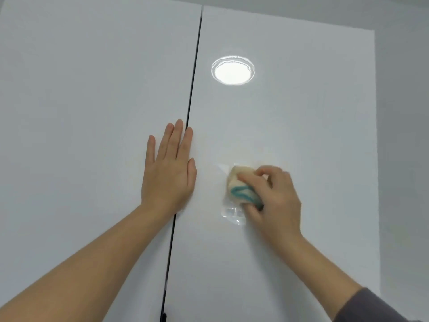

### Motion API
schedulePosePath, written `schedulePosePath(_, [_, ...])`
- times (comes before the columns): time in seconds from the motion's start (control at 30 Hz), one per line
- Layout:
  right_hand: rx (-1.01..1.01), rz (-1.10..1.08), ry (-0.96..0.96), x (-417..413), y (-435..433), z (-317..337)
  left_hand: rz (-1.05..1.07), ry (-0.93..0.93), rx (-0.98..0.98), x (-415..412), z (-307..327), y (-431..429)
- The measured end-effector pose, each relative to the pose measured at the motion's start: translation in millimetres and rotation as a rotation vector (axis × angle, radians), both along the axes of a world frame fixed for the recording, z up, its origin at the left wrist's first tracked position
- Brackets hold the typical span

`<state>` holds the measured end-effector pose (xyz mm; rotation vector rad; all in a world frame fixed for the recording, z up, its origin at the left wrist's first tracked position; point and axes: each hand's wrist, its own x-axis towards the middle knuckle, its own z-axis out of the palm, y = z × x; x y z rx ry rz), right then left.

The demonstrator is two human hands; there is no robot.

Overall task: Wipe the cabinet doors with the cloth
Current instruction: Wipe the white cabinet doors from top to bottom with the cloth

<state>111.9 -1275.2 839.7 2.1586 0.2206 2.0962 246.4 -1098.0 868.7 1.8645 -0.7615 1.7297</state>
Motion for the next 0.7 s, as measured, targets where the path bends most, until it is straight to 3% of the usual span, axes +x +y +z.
schedulePosePath(0.2, [-0.502,0.017,0.402,7,23,-159,-0.013,0.001,0.019,0,-3,1])
schedulePosePath(0.3, [-0.789,-0.065,0.495,-8,12,-150,-0.019,0.004,0.02,-1,-2,2])
schedulePosePath(0.37, [-0.854,-0.061,0.45,-11,3,-104,-0.027,0.0,0.016,-1,-3,2])
schedulePosePath(0.43, [-0.716,-0.091,0.268,-8,-6,-38,-0.032,-0.003,0.015,0,-4,1])
schedulePosePath(0.53, [-0.196,-0.112,0.05,-12,-13,60,-0.039,-0.017,0.009,0,-4,1])
schedulePosePath(0.6, [0.037,-0.076,-0.011,-10,-11,86,-0.037,-0.024,0.01,1,-4,1])
schedulePosePath(0.7, [-0.027,-0.07,-0.01,-3,-5,46,-0.034,-0.026,0.015,0,-3,2])
